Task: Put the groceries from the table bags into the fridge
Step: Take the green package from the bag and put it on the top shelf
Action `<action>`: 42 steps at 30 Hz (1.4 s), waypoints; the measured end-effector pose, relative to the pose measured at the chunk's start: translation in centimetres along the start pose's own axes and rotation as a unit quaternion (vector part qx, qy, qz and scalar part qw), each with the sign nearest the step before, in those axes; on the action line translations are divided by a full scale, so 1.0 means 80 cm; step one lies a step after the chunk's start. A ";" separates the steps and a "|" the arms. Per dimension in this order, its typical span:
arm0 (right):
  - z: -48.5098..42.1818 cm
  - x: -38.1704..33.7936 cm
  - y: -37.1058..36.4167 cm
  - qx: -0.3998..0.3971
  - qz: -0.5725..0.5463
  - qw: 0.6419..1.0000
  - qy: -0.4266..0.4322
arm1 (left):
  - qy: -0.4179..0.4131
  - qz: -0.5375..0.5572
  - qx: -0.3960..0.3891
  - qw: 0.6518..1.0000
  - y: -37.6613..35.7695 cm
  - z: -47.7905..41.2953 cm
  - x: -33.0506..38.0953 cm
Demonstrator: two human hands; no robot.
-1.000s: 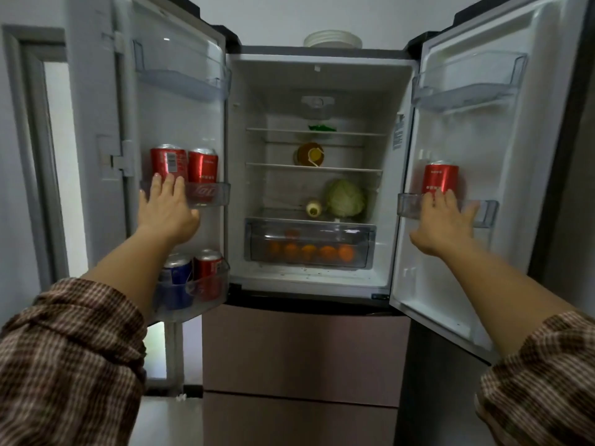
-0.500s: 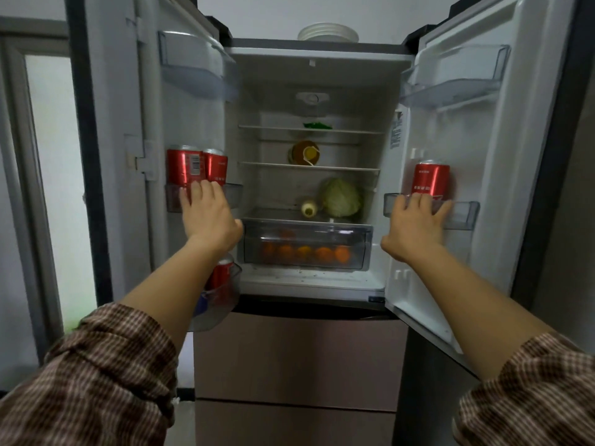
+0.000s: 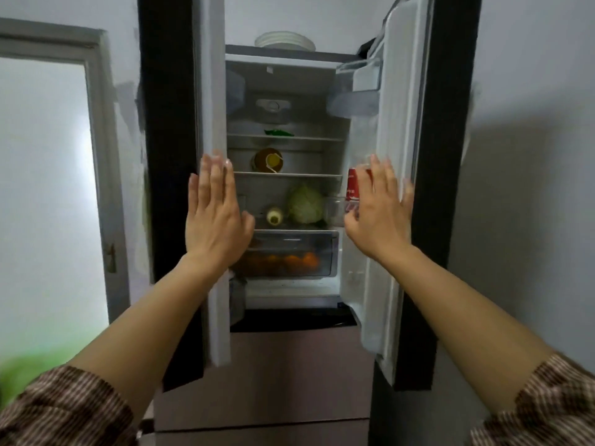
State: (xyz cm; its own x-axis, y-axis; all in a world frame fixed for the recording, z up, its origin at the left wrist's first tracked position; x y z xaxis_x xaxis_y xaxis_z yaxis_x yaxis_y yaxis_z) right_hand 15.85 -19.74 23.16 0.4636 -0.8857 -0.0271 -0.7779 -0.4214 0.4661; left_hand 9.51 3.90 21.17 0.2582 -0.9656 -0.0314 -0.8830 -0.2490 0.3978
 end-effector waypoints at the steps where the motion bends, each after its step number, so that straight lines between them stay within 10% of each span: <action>1: -0.002 0.010 0.004 0.009 0.006 1.000 -0.026 | 0.037 0.002 0.006 0.999 -0.004 -0.001 -0.007; 6: 0.003 0.038 -0.002 -0.041 0.027 0.990 -0.133 | 0.223 0.064 -0.118 0.966 -0.047 0.008 -0.034; 20: 0.016 0.027 -0.012 0.087 -0.195 0.969 -0.122 | 0.044 0.091 -0.386 0.917 -0.172 0.014 0.014; 42: -0.042 -0.097 -0.176 0.030 -0.003 0.999 0.039 | -0.111 -0.004 -0.286 0.952 -0.251 0.031 -0.015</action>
State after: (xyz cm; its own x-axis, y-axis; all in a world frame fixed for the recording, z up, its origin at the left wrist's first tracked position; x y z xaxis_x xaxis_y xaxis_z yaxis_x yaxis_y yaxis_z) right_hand 24.62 -6.29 19.81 0.4987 -0.8659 0.0396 -0.7975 -0.4405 0.4122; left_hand 25.96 9.88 10.96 0.1188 -0.9715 -0.2054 -0.5076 -0.2372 0.8283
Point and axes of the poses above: each hand's wrist, its own z-axis away from the middle knuckle, its own y-axis out of the back of the hand, x = y × z, the point moved 4 cm from there along -z, towards the middle knuckle, and after that the axes turned 4 degrees about -z, right-handed, at the moved point
